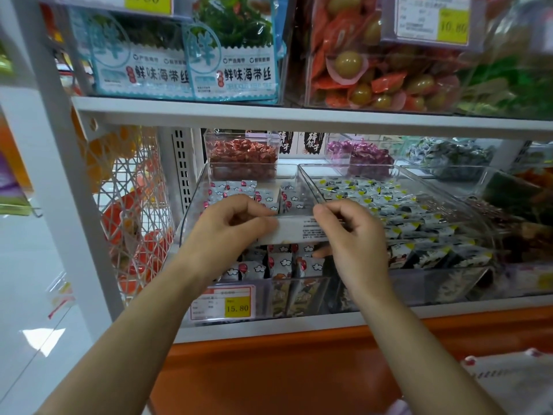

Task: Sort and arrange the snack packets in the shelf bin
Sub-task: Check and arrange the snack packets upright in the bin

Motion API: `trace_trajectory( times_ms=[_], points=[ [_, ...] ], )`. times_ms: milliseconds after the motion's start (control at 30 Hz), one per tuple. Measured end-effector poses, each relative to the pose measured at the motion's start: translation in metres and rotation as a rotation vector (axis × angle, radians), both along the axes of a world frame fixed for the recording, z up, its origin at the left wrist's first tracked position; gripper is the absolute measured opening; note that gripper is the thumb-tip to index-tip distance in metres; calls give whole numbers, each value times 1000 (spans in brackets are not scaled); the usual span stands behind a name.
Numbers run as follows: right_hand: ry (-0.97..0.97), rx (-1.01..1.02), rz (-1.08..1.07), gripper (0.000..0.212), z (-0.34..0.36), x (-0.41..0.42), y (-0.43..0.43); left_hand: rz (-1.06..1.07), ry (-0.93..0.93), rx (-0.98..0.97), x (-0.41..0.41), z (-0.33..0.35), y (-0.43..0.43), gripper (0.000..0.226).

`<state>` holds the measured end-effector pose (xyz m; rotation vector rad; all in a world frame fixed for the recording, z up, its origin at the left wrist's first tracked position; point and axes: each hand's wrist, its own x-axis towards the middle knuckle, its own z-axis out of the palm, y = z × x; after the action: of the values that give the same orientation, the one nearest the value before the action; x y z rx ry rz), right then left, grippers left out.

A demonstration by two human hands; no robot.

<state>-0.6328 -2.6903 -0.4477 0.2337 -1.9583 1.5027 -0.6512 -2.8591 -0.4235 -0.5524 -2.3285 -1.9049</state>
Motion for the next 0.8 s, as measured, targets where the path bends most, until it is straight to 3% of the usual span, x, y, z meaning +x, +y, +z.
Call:
trace_trajectory(
  times_ms=[233,400,567,667,800],
  points=[
    [-64,-57,111,15,0,1,-2,-49,-175,65,-4,2,-12,19],
    [-22,13,90,17,2,1,-4,-4,-250,120,-3,1,-11,39],
    [-70,-58,68,15,-1,-4,0,-85,-234,59,-4,1,-12,37],
    [-167,-191,105,13,-1,-7,4,-98,-240,115,-4,3,-12,22],
    [-190,-248,117,19,1,-6,5,-94,-217,147,-7,0,-13,25]
  ],
)
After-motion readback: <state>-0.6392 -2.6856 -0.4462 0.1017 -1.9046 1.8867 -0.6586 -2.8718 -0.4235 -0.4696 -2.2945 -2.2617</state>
